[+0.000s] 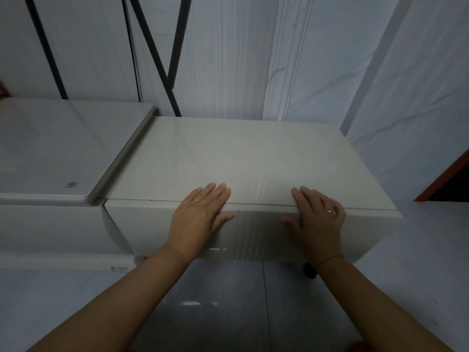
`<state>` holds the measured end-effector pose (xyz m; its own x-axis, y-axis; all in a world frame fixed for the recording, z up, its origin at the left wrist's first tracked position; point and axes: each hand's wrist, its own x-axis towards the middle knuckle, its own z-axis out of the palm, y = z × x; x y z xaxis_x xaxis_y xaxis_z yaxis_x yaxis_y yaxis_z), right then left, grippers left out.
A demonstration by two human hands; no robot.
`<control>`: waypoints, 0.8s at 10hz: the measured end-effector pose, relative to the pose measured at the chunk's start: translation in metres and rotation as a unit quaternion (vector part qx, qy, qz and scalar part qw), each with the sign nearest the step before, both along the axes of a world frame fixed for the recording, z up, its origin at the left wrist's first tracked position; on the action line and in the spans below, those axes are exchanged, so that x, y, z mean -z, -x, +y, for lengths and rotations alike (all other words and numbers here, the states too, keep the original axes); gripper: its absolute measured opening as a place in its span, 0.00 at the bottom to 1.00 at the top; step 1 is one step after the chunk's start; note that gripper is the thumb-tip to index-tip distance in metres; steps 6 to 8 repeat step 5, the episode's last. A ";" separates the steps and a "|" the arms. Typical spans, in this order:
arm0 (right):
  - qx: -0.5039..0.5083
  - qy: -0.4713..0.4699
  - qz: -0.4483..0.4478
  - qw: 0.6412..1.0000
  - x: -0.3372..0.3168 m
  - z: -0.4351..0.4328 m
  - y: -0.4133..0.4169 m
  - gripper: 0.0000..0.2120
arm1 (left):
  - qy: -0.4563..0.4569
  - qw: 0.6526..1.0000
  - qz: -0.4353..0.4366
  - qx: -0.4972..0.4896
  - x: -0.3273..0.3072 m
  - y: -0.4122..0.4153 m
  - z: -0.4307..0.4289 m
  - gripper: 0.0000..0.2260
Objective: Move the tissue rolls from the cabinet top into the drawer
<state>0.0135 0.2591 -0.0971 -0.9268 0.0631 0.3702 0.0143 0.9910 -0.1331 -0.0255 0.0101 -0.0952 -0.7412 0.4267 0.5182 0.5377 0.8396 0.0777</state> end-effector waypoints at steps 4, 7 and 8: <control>0.005 -0.028 -0.121 0.992 -0.016 -0.001 -0.009 0.49 | 0.071 0.997 -0.022 -0.022 0.001 -0.007 0.001 0.27; 0.021 0.097 -0.107 0.989 -0.038 0.005 -0.017 0.34 | 0.046 0.998 -0.017 -0.041 0.006 -0.031 -0.003 0.29; 0.021 0.097 -0.107 0.989 -0.038 0.005 -0.017 0.34 | 0.046 0.998 -0.017 -0.041 0.006 -0.031 -0.003 0.29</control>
